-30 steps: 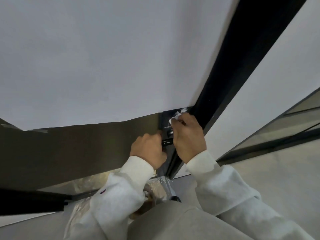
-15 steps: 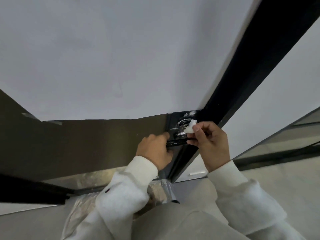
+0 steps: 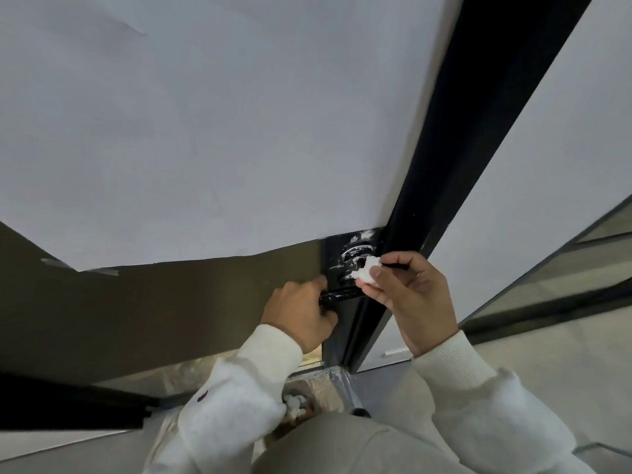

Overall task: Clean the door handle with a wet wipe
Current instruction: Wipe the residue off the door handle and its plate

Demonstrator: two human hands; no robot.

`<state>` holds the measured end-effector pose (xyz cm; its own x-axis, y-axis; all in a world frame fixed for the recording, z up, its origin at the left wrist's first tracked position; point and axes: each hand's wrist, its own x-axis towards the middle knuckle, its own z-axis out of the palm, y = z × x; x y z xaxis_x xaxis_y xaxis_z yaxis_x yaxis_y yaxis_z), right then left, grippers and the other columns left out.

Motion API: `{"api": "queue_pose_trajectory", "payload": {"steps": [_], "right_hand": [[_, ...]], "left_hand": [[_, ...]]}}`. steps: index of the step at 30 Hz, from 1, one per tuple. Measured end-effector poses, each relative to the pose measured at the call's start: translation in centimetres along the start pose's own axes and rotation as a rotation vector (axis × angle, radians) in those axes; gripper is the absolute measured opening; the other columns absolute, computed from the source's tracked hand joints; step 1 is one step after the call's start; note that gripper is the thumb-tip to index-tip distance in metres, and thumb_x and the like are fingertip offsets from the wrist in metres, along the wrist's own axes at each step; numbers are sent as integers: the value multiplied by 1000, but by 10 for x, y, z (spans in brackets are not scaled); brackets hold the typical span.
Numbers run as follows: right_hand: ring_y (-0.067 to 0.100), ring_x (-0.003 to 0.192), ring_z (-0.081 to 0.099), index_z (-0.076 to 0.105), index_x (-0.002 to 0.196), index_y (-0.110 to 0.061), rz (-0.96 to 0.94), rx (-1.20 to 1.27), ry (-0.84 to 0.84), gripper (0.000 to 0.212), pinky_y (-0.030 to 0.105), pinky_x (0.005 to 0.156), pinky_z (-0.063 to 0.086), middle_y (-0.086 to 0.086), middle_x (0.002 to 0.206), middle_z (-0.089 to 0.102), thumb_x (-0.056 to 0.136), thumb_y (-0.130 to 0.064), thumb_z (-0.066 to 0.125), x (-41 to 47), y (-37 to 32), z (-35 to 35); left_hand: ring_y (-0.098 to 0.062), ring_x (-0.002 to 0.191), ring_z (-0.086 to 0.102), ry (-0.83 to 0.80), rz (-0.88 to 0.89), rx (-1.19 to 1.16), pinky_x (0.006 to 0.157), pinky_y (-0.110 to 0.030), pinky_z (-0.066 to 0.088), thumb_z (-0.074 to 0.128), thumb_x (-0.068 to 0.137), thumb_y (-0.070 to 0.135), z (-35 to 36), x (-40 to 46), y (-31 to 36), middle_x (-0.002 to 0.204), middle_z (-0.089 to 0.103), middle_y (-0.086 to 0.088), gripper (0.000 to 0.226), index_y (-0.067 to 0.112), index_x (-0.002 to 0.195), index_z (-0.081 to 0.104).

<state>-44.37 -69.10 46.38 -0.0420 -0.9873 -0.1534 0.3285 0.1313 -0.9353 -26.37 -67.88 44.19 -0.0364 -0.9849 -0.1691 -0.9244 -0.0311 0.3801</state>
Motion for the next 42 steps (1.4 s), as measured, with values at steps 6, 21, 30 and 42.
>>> {"api": "queue_pose_trajectory", "payload": {"steps": [6,21,30,42], "right_hand": [[40,88,75,69,88,2,170,205,-16,5,28,71,60,23,86,73,89,-2,66,-3,-4,2],[25,79,75,80,92,-12,135,-250,-125,11,31,68,62,10,81,78,86,-4,75,3,-10,7],[16,81,74,79,89,-24,-103,-517,-365,25,37,80,60,-3,83,77,71,-10,88,19,-7,-10],[11,73,57,74,87,-14,-700,-867,-473,5,31,66,50,-3,85,62,86,-10,76,23,-8,-18]], "left_hand": [[-15,111,51,365,225,-138,92,-41,37,58,79,53,-14,-10,14,110,63,15,38,33,111,64],[-8,85,70,493,160,-572,84,-23,55,78,84,6,-10,-18,11,84,75,11,14,18,90,78],[-13,92,72,544,43,-682,84,-34,58,79,78,25,-1,-27,35,90,77,13,16,22,94,79],[1,88,72,603,-73,-620,82,-27,58,69,95,18,0,-28,38,93,76,18,15,23,105,79]]}}
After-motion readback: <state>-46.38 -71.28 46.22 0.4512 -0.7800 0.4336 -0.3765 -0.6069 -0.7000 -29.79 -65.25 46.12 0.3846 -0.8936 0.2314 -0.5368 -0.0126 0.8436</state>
